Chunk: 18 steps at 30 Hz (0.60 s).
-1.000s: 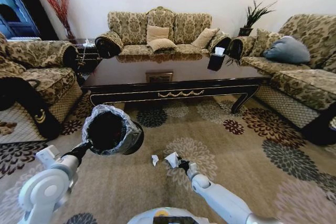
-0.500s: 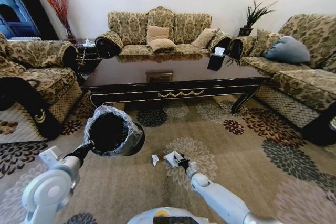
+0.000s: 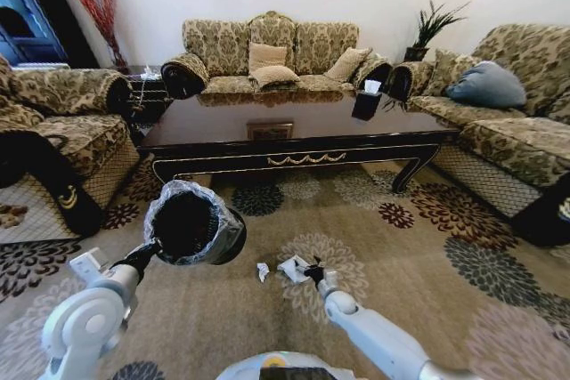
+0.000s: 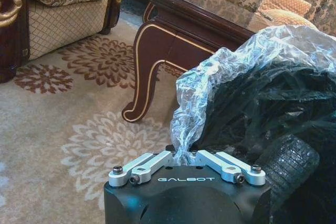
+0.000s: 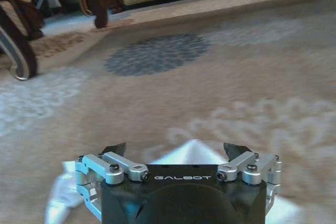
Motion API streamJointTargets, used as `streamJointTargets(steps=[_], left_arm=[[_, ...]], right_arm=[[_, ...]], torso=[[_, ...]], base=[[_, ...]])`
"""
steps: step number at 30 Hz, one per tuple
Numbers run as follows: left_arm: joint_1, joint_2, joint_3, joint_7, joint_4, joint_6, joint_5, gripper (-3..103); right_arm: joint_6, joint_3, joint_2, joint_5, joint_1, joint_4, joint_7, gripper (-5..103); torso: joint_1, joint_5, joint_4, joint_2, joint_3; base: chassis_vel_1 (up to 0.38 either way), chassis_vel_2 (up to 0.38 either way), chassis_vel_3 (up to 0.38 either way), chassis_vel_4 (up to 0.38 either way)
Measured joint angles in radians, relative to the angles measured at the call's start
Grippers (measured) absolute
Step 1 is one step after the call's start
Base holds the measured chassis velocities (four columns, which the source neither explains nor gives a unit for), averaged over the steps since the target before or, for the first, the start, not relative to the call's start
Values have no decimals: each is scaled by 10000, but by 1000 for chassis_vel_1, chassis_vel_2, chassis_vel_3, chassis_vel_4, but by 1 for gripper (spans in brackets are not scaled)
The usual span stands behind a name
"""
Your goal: Move to the front of the table and pick up the trash from the floor, then place it into the trash bin.
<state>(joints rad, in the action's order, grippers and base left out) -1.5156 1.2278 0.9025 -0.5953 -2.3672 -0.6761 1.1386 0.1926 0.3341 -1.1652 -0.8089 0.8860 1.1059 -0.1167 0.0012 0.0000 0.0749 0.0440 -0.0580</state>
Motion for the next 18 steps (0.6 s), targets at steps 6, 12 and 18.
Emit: streamJointTargets(steps=[6, 12, 18], left_arm=[[-69, -86, 114, 17, 5, 17, 12, 2], [-63, -118, 141, 25, 22, 31, 25, 2], [25, -124, 73, 28, 89, 38, 21, 2]], right_arm=[[-48, 139, -634, 309, -449, -1049, 192, 100], [-121, 134, -645, 529, -577, -1300, 172, 100], [-107, 65, -568, 872, -514, -1326, 159, 100]], torso=[[0, 0, -1, 0, 0], [0, -2, 2, 0, 0], [0, -1, 3, 0, -1]], base=[[0, 0, 0, 0], [0, 0, 0, 0], [0, 0, 0, 0]])
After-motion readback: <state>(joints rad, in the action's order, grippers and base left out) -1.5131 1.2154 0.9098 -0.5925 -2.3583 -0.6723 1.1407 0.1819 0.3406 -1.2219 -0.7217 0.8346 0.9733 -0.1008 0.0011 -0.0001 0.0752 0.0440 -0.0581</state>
